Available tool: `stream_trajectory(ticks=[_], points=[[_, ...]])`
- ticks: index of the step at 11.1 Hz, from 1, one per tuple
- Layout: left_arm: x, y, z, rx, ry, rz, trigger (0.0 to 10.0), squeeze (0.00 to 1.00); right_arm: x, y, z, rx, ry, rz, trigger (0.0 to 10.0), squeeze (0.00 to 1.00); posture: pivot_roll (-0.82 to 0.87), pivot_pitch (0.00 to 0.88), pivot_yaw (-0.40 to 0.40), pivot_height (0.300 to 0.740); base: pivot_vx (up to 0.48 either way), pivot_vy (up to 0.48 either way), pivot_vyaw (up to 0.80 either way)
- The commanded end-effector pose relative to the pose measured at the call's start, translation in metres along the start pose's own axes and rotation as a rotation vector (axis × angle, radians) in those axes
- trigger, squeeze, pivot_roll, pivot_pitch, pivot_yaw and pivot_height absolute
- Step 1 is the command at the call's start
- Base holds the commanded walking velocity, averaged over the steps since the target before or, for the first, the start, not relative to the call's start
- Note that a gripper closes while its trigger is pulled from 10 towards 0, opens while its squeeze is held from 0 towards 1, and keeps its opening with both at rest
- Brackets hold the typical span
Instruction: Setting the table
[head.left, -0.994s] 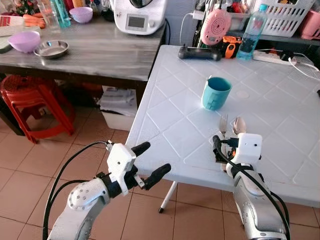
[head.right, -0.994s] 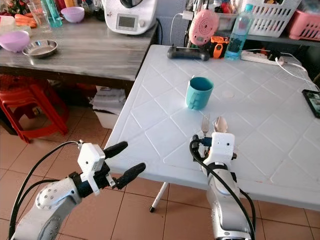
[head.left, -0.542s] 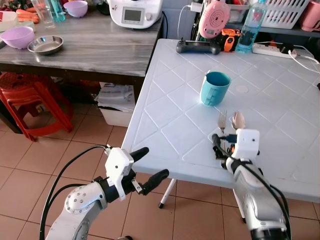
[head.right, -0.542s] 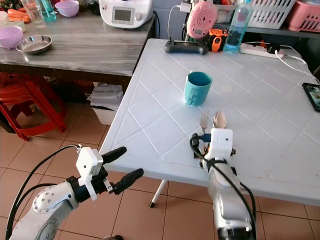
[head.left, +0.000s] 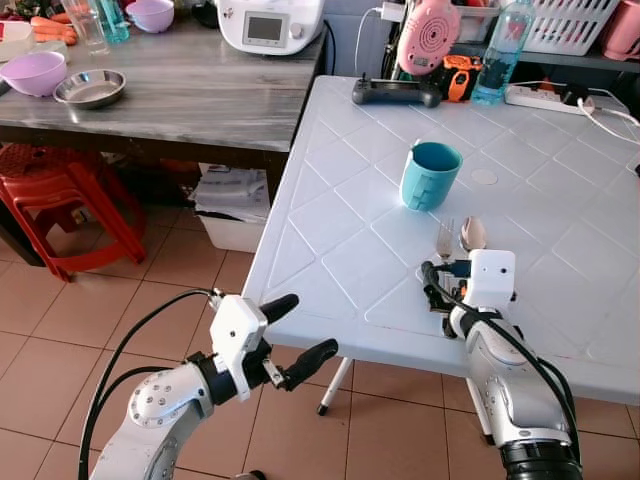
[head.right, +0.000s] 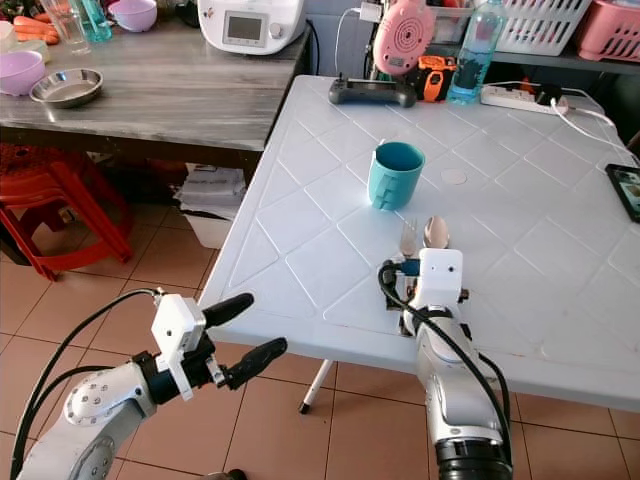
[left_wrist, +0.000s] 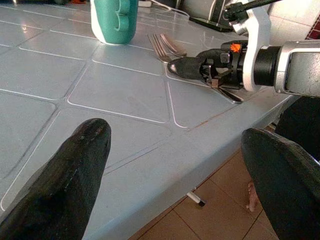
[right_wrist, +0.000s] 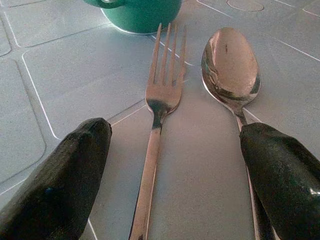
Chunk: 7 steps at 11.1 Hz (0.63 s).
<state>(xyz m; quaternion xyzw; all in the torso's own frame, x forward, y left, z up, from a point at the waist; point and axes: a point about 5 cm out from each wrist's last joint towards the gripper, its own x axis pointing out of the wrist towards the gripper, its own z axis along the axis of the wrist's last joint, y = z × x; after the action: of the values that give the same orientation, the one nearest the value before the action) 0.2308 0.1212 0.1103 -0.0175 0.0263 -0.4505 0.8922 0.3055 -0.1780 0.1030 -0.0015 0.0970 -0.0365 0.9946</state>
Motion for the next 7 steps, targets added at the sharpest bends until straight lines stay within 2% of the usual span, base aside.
stream_trajectory(ticks=[1,4,7], points=[[-0.002,0.003,-0.001,0.004,0.007,0.002,10.0,0.00,-0.004,-0.001,0.000,-0.001,0.012,-0.019,10.0,0.00,0.08,0.138,-0.007,0.740,0.000,0.000,0.00],[-0.001,0.003,-0.001,0.003,0.008,-0.001,10.0,0.00,-0.011,0.006,0.017,0.002,-0.051,-0.021,10.0,0.00,0.08,0.136,-0.005,0.740,0.000,0.000,0.00],[0.001,0.002,0.000,0.000,0.005,-0.004,10.0,0.00,-0.008,0.005,0.022,0.001,-0.058,-0.027,10.0,0.00,0.07,0.134,-0.005,0.740,0.000,0.000,0.00]])
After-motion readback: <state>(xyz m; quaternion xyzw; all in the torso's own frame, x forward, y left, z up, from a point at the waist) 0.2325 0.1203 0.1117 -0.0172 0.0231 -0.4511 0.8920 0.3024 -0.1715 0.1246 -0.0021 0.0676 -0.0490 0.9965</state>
